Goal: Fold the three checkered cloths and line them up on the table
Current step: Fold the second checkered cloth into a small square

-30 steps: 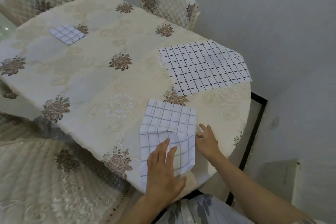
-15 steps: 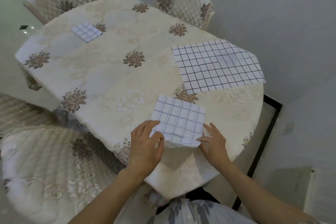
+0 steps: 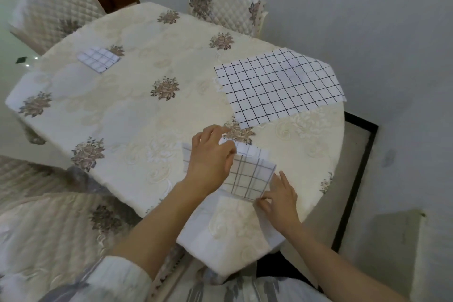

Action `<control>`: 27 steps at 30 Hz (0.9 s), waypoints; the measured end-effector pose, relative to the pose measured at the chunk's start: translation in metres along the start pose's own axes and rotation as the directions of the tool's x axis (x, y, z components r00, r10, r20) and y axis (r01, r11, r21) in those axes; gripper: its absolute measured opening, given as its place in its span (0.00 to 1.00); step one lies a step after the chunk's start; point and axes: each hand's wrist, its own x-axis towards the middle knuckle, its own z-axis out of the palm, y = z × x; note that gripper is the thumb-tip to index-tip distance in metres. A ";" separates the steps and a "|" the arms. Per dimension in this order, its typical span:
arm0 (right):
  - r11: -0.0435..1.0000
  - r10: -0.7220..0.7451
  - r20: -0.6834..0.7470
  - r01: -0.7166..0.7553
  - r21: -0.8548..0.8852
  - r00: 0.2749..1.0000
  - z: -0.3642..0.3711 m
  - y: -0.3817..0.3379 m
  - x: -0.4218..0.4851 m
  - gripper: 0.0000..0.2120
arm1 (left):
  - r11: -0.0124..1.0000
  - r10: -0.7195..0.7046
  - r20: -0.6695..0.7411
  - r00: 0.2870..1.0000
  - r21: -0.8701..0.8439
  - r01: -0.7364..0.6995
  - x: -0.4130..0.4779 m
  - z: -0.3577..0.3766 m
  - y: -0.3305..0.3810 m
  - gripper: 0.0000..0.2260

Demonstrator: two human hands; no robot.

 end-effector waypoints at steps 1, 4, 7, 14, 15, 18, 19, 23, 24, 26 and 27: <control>1.000 0.016 -0.005 -0.016 0.009 1.000 -0.002 -0.001 -0.001 0.09 | 1.000 0.008 -0.007 1.000 0.002 -0.008 0.010 0.003 0.001 0.02; 0.995 0.056 -0.030 -0.053 0.085 0.998 -0.004 -0.004 -0.006 0.06 | 1.000 -0.030 -0.038 0.999 0.006 0.030 0.025 0.013 0.002 0.07; 0.987 0.102 -0.012 -0.099 0.123 0.995 -0.004 -0.006 -0.006 0.07 | 0.992 -0.127 -0.060 0.990 0.012 0.128 0.014 0.019 -0.006 0.17; 0.954 0.170 -0.002 -0.164 0.249 0.985 -0.008 -0.024 -0.003 0.12 | 0.923 -0.384 0.040 0.922 -0.011 0.385 -0.044 0.041 -0.045 0.18; 0.952 0.174 0.005 -0.169 0.254 0.985 -0.009 -0.026 -0.002 0.12 | 0.910 -0.413 0.055 0.909 -0.013 0.414 -0.052 0.043 -0.049 0.17; 0.948 0.205 0.024 -0.204 0.244 0.979 -0.010 -0.032 0.004 0.11 | 0.875 -0.481 0.089 0.872 -0.014 0.484 -0.072 0.050 -0.059 0.16; 0.947 0.218 0.021 -0.216 0.238 0.976 -0.010 -0.034 0.006 0.10 | 0.869 -0.491 0.094 0.866 -0.010 0.495 -0.077 0.051 -0.061 0.16; 0.941 0.256 -0.016 -0.245 0.234 0.967 -0.007 -0.039 0.011 0.05 | 0.854 -0.516 0.092 0.852 -0.018 0.519 -0.090 0.054 -0.065 0.15; 0.937 0.268 -0.026 -0.254 0.237 0.963 -0.006 -0.040 0.012 0.05 | 0.853 -0.519 0.089 0.850 -0.016 0.522 -0.091 0.054 -0.065 0.14; 0.923 0.299 -0.055 -0.274 0.270 0.953 -0.004 -0.041 0.012 0.05 | 0.851 -0.523 0.080 0.848 -0.009 0.525 -0.093 0.054 -0.067 0.14; 0.914 0.315 -0.070 -0.282 0.292 0.946 -0.002 -0.041 0.012 0.06 | 0.850 -0.525 0.076 0.848 -0.008 0.527 -0.093 0.054 -0.068 0.13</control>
